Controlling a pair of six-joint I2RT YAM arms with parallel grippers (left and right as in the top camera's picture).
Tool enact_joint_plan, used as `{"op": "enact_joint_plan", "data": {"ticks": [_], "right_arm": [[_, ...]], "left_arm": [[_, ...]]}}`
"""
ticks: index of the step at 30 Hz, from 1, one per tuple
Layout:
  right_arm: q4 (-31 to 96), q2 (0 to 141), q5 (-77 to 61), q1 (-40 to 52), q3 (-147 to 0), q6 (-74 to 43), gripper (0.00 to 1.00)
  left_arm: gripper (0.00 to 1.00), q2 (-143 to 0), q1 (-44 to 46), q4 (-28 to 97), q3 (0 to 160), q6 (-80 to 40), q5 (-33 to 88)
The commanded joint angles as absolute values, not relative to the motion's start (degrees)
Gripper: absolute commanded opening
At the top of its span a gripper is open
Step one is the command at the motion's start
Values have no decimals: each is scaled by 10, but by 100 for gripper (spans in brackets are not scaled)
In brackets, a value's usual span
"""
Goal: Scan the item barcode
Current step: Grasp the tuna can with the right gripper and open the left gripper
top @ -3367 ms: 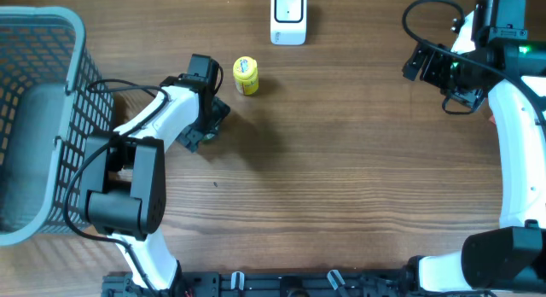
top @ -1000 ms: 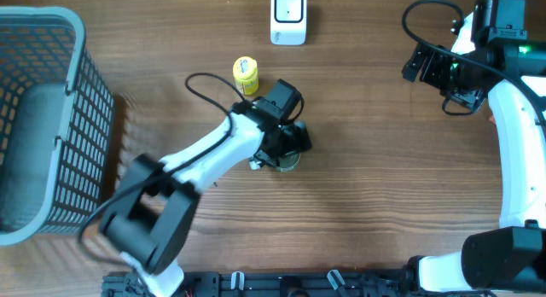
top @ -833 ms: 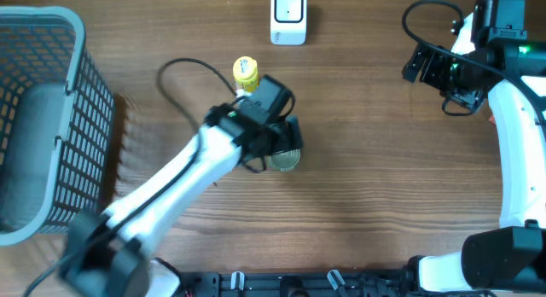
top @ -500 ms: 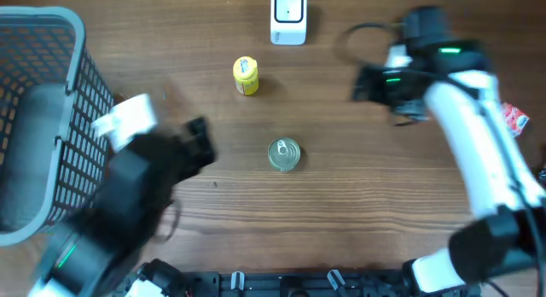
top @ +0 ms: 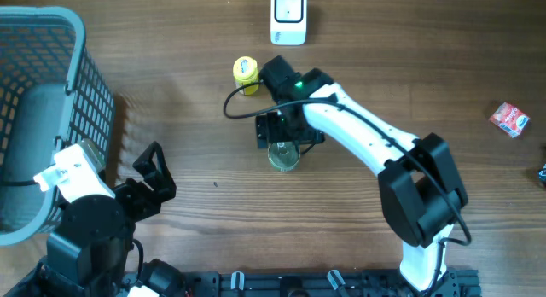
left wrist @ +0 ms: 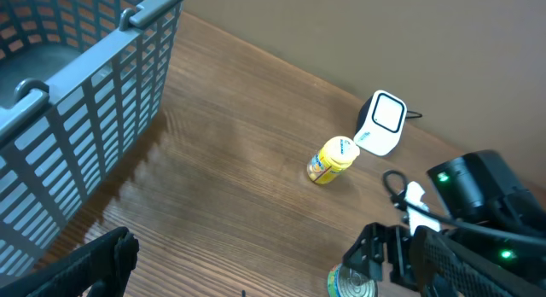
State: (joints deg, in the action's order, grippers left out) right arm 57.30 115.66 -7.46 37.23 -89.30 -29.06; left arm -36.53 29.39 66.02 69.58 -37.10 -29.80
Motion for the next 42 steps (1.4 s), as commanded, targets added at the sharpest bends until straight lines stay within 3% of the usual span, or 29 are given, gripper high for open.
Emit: {"op": "enact_joint_plan", "data": {"ticks": [1, 10, 26, 34, 42], "right_arm": [[568, 1172, -47, 391, -889, -321, 100], [569, 1208, 13, 394, -888, -332, 100], [568, 1243, -40, 394, -884, -327, 99], [579, 1243, -61, 394, -884, -312, 72], [624, 1243, -114, 394, -884, -315, 68]], "left_arm": [[100, -367, 291, 660, 691, -362, -312], [100, -367, 291, 682, 691, -362, -312], [100, -367, 291, 706, 691, -362, -316], [100, -367, 291, 707, 691, -362, -316], [100, -367, 291, 726, 691, -362, -316]]}}
